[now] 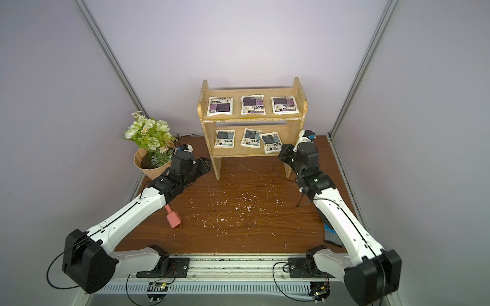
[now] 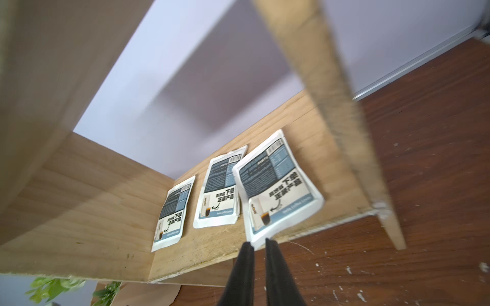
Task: Place the bagged coffee beans on the shelf by color
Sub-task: Reset both arms
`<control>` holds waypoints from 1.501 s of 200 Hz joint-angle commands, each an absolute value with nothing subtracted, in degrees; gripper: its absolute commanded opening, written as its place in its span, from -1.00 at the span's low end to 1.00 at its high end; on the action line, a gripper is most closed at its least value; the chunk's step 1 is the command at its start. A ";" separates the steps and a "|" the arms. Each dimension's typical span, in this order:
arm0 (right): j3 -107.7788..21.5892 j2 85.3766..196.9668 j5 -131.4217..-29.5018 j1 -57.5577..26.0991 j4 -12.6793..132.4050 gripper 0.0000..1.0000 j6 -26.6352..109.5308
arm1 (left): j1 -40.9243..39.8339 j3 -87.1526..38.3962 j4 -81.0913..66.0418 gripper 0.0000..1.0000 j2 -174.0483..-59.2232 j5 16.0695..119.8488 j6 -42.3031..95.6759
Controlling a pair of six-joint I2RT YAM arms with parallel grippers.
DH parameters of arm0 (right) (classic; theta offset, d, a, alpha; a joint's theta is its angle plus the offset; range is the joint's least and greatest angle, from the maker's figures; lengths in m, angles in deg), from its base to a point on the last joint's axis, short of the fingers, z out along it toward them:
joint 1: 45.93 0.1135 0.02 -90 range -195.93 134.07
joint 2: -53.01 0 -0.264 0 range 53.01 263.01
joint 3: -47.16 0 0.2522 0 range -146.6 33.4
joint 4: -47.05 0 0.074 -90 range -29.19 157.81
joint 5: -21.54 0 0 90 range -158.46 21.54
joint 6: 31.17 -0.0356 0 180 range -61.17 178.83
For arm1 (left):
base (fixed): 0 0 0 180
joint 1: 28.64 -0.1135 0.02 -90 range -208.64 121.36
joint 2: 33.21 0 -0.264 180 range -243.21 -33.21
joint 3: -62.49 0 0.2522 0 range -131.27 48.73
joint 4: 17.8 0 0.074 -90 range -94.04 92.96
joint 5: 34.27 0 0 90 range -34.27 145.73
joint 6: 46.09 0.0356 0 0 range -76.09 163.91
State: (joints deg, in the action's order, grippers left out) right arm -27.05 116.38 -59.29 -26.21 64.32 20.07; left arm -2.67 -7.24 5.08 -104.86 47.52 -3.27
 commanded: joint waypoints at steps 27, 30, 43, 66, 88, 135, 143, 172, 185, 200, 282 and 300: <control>-16.89 106.53 -40.57 -27.18 81.34 -0.58 17.98 | -3.33 -7.21 15.42 -0.11 -105.08 24.38 7.83; -16.43 106.16 -39.84 -27.21 82.56 -0.57 17.34 | -3.33 -7.28 16.08 -0.11 -105.22 23.10 8.21; -14.17 104.78 -36.30 -27.97 86.10 -0.48 15.28 | -3.50 -7.02 18.03 -0.07 -106.18 18.28 9.70; -10.15 103.43 -28.01 -31.29 85.69 -0.27 14.43 | -5.83 -5.46 17.95 0.60 -107.69 11.09 10.17; -5.64 104.18 -23.72 -36.03 77.07 -0.15 14.67 | -8.02 -0.62 9.10 1.00 -107.36 4.92 13.59; 8.00 115.31 -19.93 -37.58 41.09 0.07 24.01 | -11.97 14.87 -17.29 0.99 -110.21 8.68 22.65; 8.34 118.73 -20.02 -37.49 37.52 0.08 26.68 | -12.93 14.74 -18.10 0.99 -111.31 10.30 22.43; 5.14 133.62 -17.35 -36.27 28.24 0.10 40.24 | -14.01 15.40 -26.52 1.00 -113.71 13.93 30.34; 5.27 139.11 -15.62 -35.83 21.69 0.12 45.15 | -14.35 18.79 -35.76 1.00 -114.01 17.32 35.39; 4.45 141.74 -17.05 -35.77 17.32 0.12 47.10 | -15.16 21.56 -42.33 1.00 -115.65 17.87 36.93; 21.29 141.57 -55.48 -41.27 -15.70 0.25 58.65 | -22.76 34.64 -69.03 1.00 -114.92 26.17 39.22; 19.85 139.80 -55.88 -41.36 -9.69 0.99 58.57 | -26.32 39.00 -80.83 1.00 -118.15 30.68 37.13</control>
